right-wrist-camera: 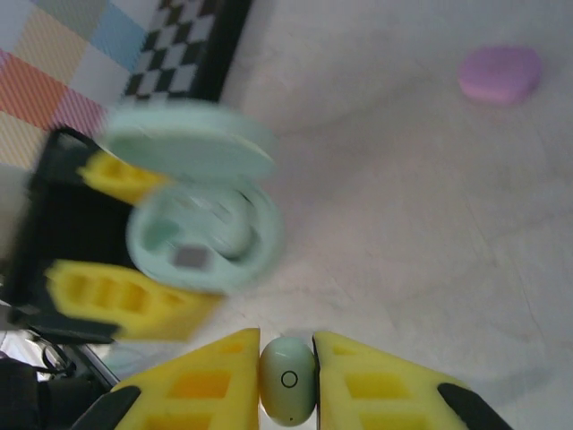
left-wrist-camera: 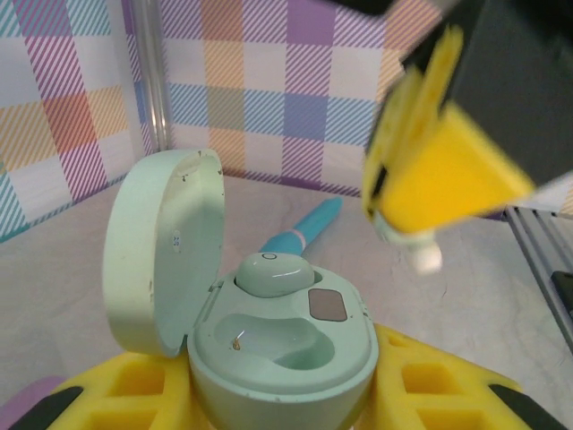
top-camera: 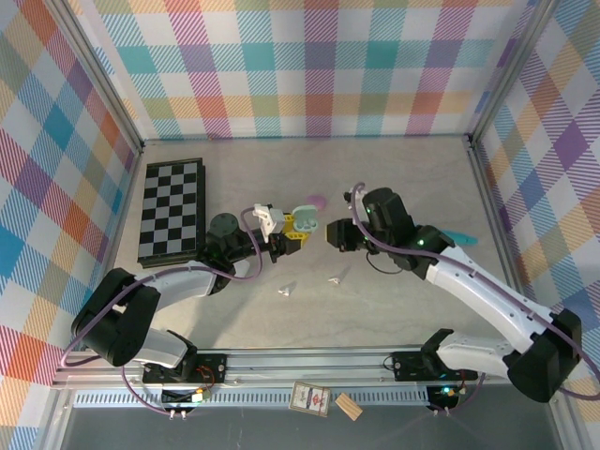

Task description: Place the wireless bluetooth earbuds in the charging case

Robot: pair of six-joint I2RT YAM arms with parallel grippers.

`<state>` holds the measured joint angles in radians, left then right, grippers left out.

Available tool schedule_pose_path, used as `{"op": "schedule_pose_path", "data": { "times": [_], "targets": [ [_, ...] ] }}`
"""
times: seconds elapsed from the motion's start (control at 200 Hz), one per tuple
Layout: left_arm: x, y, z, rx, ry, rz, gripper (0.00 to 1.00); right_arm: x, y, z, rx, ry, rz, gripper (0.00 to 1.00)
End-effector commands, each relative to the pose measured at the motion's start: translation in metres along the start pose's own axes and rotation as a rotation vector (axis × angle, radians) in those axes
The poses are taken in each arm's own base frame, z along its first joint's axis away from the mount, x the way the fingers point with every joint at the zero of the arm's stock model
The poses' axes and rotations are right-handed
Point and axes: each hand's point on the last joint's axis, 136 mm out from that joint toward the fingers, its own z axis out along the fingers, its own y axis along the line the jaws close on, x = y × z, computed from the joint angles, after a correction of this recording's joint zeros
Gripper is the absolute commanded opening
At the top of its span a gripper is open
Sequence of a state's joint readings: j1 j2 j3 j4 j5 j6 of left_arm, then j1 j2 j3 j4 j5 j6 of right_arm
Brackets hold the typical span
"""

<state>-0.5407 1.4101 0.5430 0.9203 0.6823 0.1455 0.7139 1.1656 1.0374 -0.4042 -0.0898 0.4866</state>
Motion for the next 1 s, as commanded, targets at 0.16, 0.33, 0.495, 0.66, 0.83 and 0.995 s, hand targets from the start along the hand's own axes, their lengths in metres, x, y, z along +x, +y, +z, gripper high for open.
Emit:
{"op": "schedule_pose_path", "data": {
  "times": [0.16,0.33,0.495,0.66,0.83,0.995],
  "targets": [
    [-0.001,-0.002,0.001,-0.008,0.024,0.062,0.3,-0.036,0.039,0.011,-0.137,-0.038,-0.101,0.2],
    [-0.004,0.001,0.002,-0.017,0.019,0.069,0.3,-0.043,0.048,0.024,-0.174,-0.024,-0.105,0.21],
    [-0.003,0.003,0.002,-0.027,0.017,0.056,0.3,-0.04,0.05,0.037,-0.192,0.014,-0.096,0.21],
    [-0.008,0.004,0.003,-0.032,0.011,0.047,0.3,-0.032,0.045,0.048,-0.187,0.046,-0.083,0.21],
    [-0.011,0.005,0.004,-0.031,0.013,0.049,0.3,-0.028,0.043,0.054,-0.19,0.064,-0.074,0.21],
    [-0.012,0.007,0.005,-0.043,0.013,0.045,0.3,-0.024,0.041,0.056,-0.188,0.079,-0.067,0.21]
  ]
}}
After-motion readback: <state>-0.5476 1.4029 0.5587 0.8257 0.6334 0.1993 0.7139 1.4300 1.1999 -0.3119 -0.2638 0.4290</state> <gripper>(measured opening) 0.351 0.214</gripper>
